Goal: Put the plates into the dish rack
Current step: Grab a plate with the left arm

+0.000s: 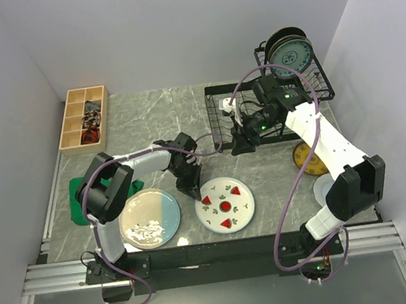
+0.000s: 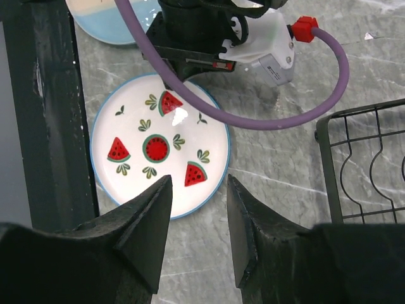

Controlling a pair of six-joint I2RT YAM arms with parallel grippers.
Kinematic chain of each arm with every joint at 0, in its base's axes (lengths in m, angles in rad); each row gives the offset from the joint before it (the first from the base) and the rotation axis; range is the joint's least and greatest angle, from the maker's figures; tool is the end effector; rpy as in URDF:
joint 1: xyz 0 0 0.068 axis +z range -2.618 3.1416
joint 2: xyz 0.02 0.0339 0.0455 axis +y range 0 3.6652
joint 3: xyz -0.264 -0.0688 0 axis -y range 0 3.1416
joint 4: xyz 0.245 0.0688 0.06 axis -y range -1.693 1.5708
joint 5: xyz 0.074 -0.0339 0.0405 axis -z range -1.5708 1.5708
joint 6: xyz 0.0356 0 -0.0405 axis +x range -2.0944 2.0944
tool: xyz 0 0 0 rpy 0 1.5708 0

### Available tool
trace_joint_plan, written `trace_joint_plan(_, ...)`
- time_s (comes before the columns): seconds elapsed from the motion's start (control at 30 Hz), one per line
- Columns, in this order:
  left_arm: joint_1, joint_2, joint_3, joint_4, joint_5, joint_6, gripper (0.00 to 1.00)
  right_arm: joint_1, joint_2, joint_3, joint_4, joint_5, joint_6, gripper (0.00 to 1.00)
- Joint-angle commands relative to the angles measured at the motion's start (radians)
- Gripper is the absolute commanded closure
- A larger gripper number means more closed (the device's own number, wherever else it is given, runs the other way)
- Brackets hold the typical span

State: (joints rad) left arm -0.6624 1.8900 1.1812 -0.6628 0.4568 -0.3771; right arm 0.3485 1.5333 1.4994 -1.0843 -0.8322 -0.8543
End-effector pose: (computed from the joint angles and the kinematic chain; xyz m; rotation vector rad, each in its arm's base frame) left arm 0.2654 -0.2269 0.1464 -0.4942 -2.9518 0.7522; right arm 0.2728 0.1271 0.3409 -1.5393 1.8172 0.8772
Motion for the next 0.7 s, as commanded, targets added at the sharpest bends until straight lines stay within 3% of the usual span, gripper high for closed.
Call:
trace_joint_plan(0.0,-0.013,-0.052,0.002,0.094,-0.099,0.041,0.99,-0.016,-0.036,0.01,0.006,-0.019,-0.003,0.53)
trace_joint_plan(0.43,-0.013,-0.367,-0.101,0.305,-0.268,0.19,0.99,-0.029,-0.03,-0.053,-0.002,-0.09,0.047,0.49)
trace_joint_plan(0.5,-0.013,-0.393,-0.117,0.348,-0.283,0.207,0.99,-0.029,-0.015,-0.086,0.012,-0.094,0.06,0.45)
trace_joint_plan(0.67,-0.013,-0.499,-0.192,0.462,-0.31,0.236,0.99,-0.031,0.066,-0.081,-0.003,-0.111,0.037,0.22)
